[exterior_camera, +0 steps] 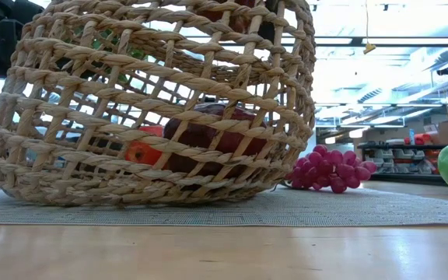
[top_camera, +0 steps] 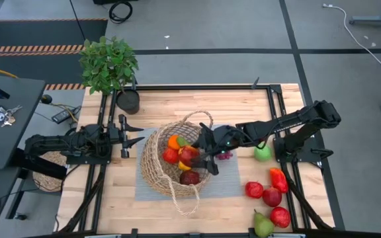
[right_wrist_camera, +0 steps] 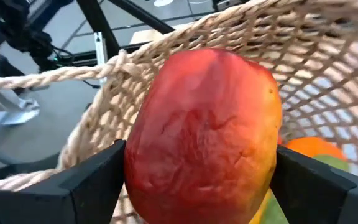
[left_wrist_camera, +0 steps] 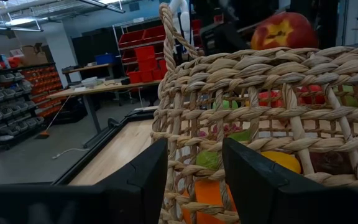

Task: Build produce basket
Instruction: Put the top red apple in the basket

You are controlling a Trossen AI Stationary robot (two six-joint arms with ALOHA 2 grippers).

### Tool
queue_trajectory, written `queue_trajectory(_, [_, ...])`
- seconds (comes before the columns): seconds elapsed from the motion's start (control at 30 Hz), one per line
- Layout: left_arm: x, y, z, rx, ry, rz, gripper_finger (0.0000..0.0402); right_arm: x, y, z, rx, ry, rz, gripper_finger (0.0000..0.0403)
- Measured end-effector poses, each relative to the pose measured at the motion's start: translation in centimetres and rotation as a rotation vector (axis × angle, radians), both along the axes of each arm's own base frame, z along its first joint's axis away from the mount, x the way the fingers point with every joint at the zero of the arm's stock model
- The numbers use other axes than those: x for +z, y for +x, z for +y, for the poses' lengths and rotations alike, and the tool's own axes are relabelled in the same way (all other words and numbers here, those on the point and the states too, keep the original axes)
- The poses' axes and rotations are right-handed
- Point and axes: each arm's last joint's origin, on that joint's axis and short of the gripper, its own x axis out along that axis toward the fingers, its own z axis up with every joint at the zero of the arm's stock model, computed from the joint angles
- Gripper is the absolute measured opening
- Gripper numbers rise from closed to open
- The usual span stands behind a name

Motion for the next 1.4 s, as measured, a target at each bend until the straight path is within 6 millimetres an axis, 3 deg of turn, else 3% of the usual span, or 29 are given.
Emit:
queue_trajectory(0.47, [0.0,0.0,0.0,0.0,0.0,0.0,0.016,0.3,0.2,-0.2,-0.238,0.223,0.002,0.0364])
queue_trajectory(0.63, [0.0,0.0,0.0,0.0,0.0,0.0,0.016,0.9,0.2,0.7,-0.383,0.157,-0.141,0.0364])
queue_trajectory(0.93, [0.0,0.0,0.0,0.0,0.0,0.0,0.016,1.8,0.0,2.2,-0.42,0.033,-0.263,0.0364])
queue_trajectory(1.17, [0.0,0.0,0.0,0.0,0.0,0.0,0.016,1.9,-0.4,3.3,-0.437,-0.049,-0.28,0.0364])
queue_trajectory(1.4, [0.0,0.0,0.0,0.0,0.0,0.0,0.016,1.5,-0.4,3.1,-0.418,-0.097,-0.236,0.0364])
